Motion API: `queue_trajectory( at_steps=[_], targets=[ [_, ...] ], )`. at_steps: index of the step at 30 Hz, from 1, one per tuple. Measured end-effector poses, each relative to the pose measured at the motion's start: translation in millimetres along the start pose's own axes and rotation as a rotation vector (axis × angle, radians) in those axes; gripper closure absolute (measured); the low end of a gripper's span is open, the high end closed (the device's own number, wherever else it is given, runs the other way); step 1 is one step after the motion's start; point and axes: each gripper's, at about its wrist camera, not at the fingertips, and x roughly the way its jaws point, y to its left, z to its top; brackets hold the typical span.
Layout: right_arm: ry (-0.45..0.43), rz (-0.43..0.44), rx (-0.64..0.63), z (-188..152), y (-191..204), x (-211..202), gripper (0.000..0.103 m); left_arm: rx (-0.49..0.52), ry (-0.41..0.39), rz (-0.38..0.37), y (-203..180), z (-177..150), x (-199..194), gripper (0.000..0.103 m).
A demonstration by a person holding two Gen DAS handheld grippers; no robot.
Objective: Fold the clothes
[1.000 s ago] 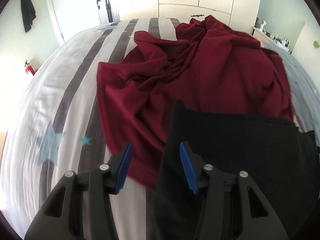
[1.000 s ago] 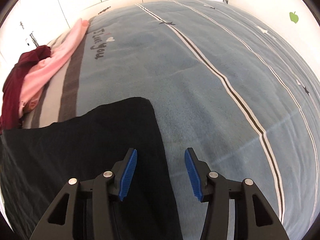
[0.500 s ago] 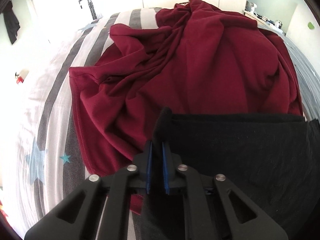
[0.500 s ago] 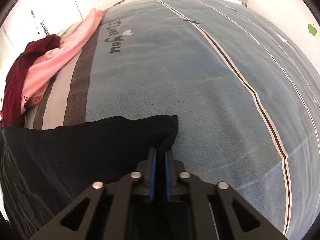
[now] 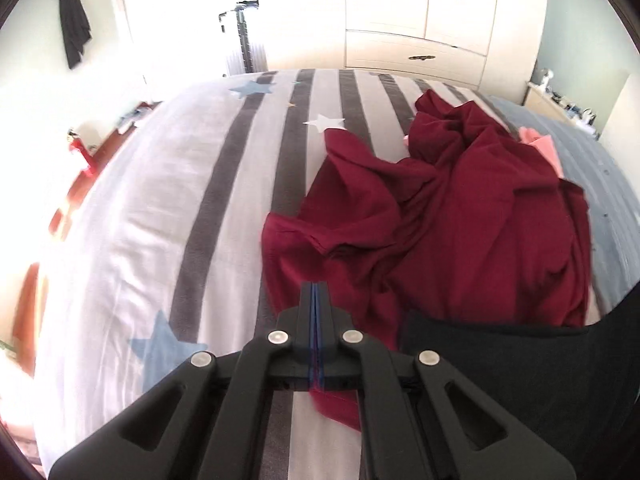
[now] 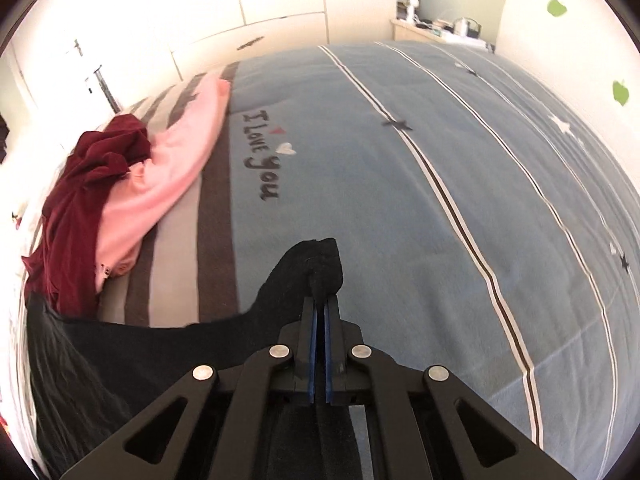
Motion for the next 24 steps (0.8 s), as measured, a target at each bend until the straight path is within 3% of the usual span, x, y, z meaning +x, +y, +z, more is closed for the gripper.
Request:
queue_trajectory(
  at_steps=[3, 7, 11, 16, 20, 24],
  targets=[
    [0.019, -0.03, -0.018, -1.5, 1.0, -2.7, 0.101, -0.011, 0.02, -0.071, -11.4, -10.2, 12.8, 0.102],
    [0.045, -0.062, 0.006, -9.5, -15.0, 1.7, 0.101, 0.037, 0.061, -0.111, -38.5, -31.0, 35.0, 0.075],
    [0.06, -0.064, 0.031, -11.0, -22.3, 22.9, 0.101, 0.071, 0.106, -0.127, -55.2, -45.4, 54.2, 0.07],
    [0.065, -0.056, 0.039, -14.9, -26.0, 33.6, 0.101, 0.091, 0.136, -0.083, -63.8, -52.9, 79.9, 0.07],
    [0.066, -0.05, 0.05, -13.5, -24.5, 37.1, 0.101, 0.153, 0.133, -0.083, -79.4, -56.3, 78.5, 0.093],
    [0.067, -0.047, 0.061, -13.0, -24.0, 36.3, 0.101, 0.139, 0.141, -0.081, -80.9, -54.8, 77.5, 0.098]
  ],
)
